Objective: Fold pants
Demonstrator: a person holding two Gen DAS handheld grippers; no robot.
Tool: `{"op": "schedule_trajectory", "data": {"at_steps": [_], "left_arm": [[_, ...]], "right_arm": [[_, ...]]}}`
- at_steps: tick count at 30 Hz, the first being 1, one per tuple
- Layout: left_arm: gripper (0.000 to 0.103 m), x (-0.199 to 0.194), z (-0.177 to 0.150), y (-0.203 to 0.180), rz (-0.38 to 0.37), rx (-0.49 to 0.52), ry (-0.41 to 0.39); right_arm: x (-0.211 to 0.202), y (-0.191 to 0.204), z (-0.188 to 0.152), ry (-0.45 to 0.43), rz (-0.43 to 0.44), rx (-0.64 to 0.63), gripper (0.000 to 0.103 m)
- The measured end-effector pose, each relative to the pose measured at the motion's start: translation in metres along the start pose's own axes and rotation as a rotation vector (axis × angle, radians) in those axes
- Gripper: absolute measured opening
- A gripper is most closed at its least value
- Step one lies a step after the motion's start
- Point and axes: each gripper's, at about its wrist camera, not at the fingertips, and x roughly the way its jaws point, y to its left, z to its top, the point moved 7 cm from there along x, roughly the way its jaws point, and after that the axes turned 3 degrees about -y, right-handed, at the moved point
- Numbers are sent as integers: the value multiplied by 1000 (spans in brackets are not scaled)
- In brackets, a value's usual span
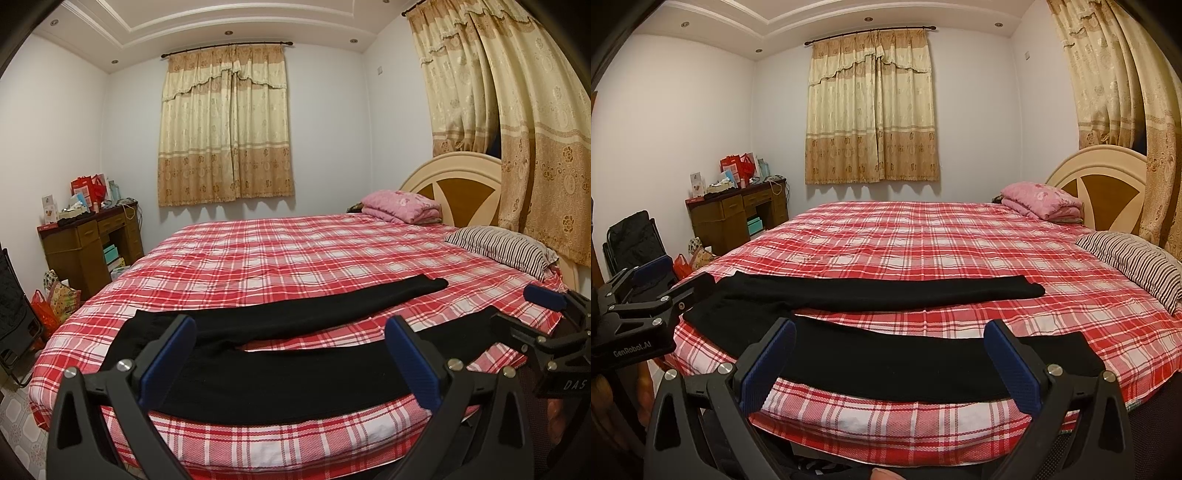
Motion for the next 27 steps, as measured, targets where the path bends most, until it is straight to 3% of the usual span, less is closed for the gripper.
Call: {"op": "schedule_trajectory", "data": {"at_steps": [15, 22, 27], "left_arm": [[103, 8, -9, 3, 17, 0, 13], [103, 29, -16, 27, 79, 10, 19], [103, 72, -26, 81, 188, 42, 45]], "right_arm": [[6, 1, 0, 24, -3, -3, 102], [17, 0, -6, 48, 5, -7, 102], [34, -5, -20, 58, 24, 20, 102]]}}
